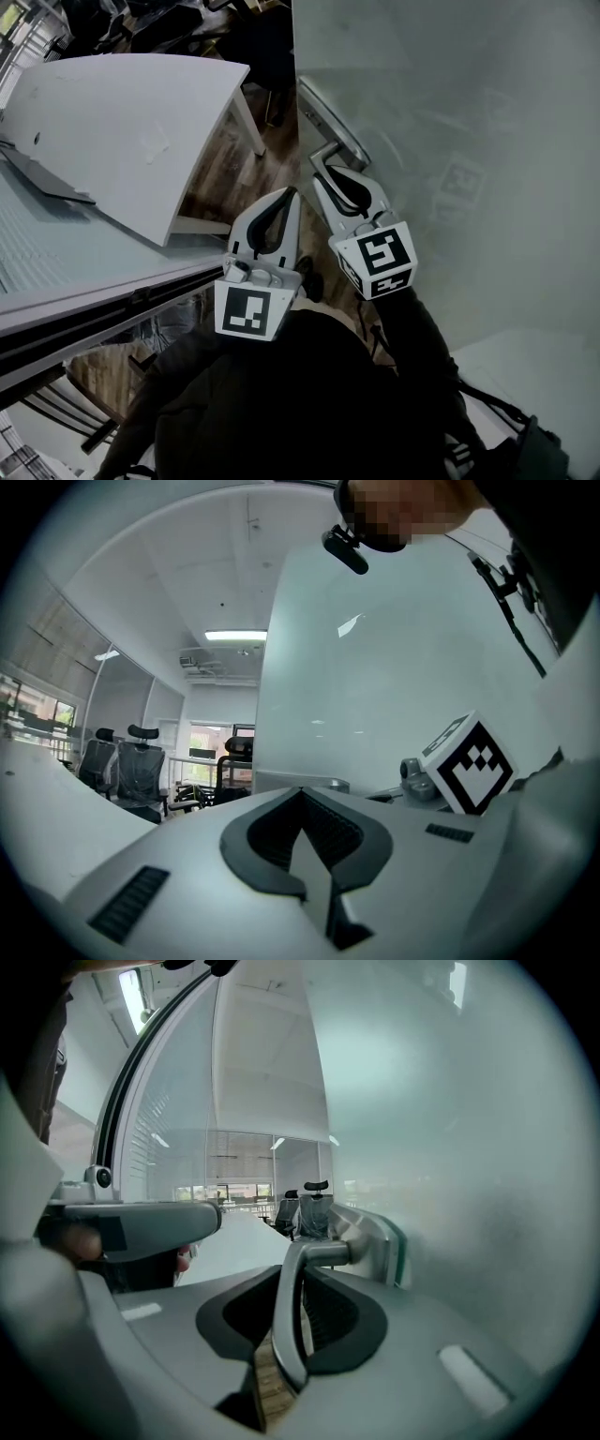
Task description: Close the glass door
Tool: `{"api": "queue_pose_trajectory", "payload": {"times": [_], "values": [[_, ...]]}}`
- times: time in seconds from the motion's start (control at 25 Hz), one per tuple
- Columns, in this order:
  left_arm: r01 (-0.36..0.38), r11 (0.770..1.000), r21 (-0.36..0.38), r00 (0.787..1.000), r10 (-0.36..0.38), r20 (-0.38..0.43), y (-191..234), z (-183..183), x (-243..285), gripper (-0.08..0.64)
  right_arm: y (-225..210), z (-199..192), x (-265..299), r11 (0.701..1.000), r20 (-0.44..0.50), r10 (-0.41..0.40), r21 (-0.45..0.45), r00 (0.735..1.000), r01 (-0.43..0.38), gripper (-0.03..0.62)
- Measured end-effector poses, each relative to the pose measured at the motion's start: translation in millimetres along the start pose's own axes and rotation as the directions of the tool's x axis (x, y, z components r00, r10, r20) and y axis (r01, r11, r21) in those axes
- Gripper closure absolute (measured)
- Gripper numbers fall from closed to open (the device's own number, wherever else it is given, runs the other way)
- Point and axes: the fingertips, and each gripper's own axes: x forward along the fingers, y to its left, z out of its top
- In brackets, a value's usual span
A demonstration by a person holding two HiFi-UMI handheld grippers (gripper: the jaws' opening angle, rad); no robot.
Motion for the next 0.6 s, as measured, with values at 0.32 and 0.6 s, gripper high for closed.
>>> {"api": "queue_pose_trajectory", "payload": {"times": [0.32,0.6], "values": [[-0.097,0.995,0.004,0.995,0.097,-0.009,12,-12,-51,0.563,40,-5,-1,0.998,0.005,0.063,-0.008,0.998,-0.063,0.525],[-0.118,0.993,0.014,0.993,0.118,-0.004,29,-8,-97,0.563,77,-6,-8,0.996,0.005,0.091,-0.018,0.996,-0.091,0.526]]}}
